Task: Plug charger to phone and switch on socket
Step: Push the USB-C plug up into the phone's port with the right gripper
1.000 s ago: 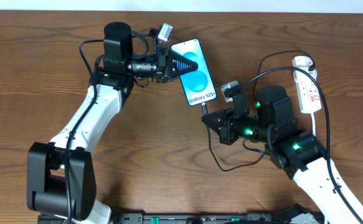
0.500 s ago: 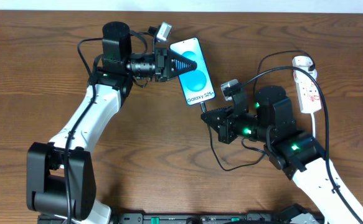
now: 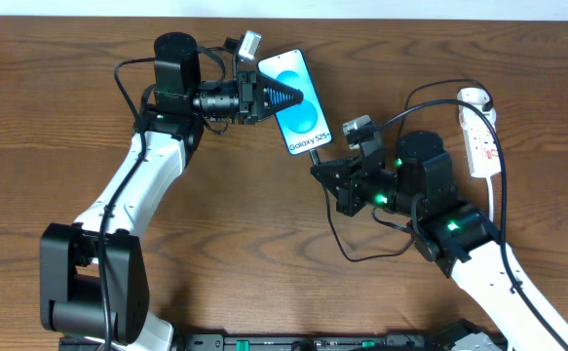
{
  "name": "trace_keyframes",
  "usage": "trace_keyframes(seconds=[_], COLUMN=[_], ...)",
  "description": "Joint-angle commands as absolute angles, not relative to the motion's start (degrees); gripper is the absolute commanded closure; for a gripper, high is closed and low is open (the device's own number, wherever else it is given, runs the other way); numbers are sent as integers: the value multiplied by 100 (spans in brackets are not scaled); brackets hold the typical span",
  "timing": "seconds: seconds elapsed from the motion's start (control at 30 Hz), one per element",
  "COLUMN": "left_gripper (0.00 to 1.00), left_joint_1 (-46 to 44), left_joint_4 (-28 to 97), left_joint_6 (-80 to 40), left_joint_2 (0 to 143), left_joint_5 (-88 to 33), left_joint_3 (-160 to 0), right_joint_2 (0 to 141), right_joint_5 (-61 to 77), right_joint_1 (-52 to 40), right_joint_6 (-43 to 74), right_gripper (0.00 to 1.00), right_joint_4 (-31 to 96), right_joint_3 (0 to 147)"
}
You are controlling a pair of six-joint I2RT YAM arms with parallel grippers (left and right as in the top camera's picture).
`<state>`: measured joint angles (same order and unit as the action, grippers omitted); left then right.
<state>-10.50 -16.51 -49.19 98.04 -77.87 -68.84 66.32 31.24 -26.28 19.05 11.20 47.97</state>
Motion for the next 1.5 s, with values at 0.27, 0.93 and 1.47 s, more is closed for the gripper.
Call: trace_keyframes(seconds=[0.27,0.93,1.47], left_gripper=[93,93,93], left_joint_1=[-1236,-1219,-1264], left_joint_4=[-1601,-1601,-1599], left_joint_6=[-4735,-4563,-4814], left_joint_2=[9751,9751,9751], left_joint_5=[-8484,-8125,-7319], left_joint_3=[-6954,-6954,-6954], right_joint_2=[6720,6563,6088], right_joint_5=[2753,2860,2729], right_joint_1=[-2613,-2753,-2469], right_joint_6=[1815,1815,1640], right_gripper=[96,99,51], right_joint_4=[582,1444,2106], right_joint_3=[4976,4978,4982])
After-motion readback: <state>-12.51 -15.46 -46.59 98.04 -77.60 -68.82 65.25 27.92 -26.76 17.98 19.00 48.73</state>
